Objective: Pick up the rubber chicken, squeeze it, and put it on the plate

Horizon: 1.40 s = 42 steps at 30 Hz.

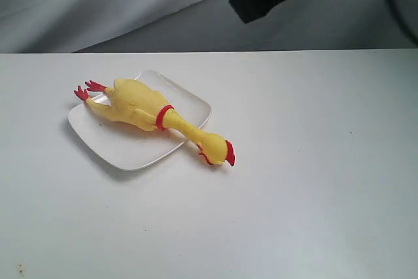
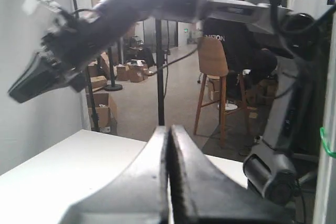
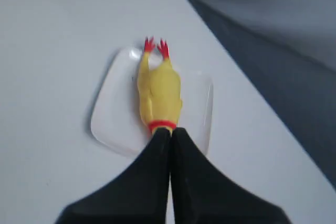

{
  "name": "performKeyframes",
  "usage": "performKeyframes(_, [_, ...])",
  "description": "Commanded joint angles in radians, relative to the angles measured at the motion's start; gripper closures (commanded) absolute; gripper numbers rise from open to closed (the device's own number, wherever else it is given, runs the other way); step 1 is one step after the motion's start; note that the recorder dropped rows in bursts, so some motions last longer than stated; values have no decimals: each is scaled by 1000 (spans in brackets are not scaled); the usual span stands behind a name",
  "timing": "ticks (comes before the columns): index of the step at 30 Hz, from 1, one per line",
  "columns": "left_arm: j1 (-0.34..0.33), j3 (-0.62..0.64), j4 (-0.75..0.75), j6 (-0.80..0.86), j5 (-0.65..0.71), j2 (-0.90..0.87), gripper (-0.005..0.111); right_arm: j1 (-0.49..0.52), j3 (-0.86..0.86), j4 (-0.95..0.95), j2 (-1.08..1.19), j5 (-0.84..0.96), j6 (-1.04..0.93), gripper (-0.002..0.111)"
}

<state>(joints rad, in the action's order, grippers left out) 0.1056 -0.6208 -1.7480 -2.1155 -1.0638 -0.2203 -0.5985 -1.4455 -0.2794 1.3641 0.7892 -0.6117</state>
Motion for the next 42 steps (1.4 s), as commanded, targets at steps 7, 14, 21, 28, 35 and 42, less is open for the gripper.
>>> performKeyframes(7, [4, 172, 4, 56, 324, 11, 107, -169, 425, 123, -571, -310, 121, 108])
performKeyframes(14, [4, 295, 4, 78, 405, 11, 107, -169, 687, 132, -826, -475, 149, 108])
performKeyframes(21, [4, 334, 4, 78, 389, 11, 107, -169, 905, 49, -967, -637, 157, 108])
performKeyframes(28, [4, 334, 4, 78, 384, 11, 107, -169, 943, 33, -976, -567, 157, 108])
performKeyframes(35, [4, 334, 4, 78, 384, 11, 107, -169, 943, 33, -976, -567, 157, 108])
performKeyframes(42, [4, 334, 4, 78, 384, 11, 107, -169, 943, 33, -976, -573, 157, 108])
